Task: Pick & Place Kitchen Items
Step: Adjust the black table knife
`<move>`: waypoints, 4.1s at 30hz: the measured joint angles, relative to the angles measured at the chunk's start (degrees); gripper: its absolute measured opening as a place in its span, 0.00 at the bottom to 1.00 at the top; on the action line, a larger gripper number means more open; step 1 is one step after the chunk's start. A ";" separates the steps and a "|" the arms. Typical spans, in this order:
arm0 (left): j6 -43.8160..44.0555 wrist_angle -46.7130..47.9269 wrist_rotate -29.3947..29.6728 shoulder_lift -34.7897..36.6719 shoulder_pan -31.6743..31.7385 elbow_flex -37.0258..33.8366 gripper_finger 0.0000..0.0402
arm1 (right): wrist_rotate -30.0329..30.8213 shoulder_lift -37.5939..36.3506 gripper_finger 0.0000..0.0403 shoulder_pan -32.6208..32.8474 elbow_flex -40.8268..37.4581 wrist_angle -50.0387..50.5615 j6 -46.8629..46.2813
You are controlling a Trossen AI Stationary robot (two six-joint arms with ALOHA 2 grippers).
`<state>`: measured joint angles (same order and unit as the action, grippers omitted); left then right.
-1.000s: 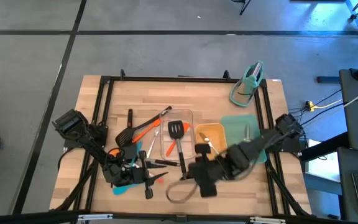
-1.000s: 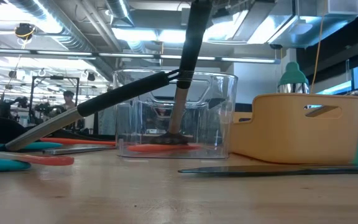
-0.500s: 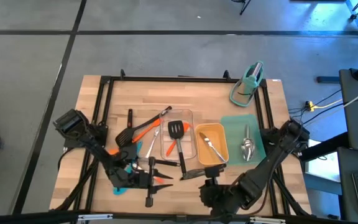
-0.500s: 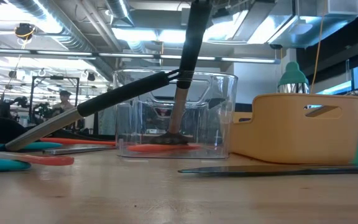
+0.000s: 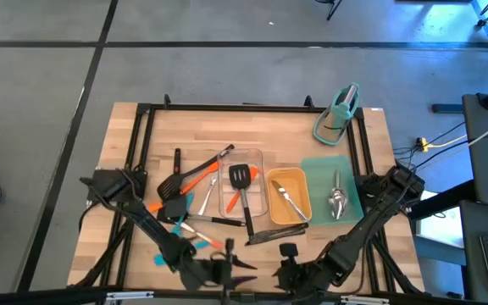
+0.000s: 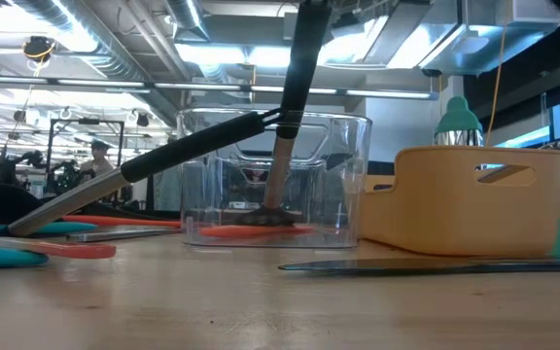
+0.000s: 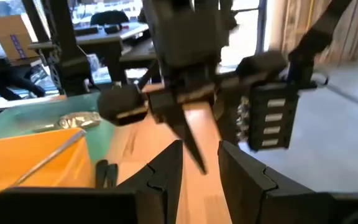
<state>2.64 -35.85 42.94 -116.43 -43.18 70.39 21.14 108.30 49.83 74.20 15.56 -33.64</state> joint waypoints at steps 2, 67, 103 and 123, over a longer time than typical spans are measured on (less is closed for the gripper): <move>0.08 0.72 0.78 -1.86 0.05 2.15 0.24 | 1.66 0.00 0.35 1.20 -1.35 -1.99 -0.11; -8.46 0.07 8.83 3.44 -2.75 3.26 0.24 | 6.14 2.96 0.00 -6.06 -8.96 24.01 -37.90; -8.38 0.08 8.83 3.44 -2.75 3.26 0.24 | -0.42 3.27 0.00 -4.01 -6.19 23.50 -37.03; -8.40 0.16 8.53 3.44 -2.75 3.25 0.24 | 0.89 -0.71 0.06 -5.76 -3.04 34.60 -33.17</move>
<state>-5.76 -35.70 51.46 -112.99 -45.93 73.64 22.03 107.58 44.07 71.16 50.16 -66.82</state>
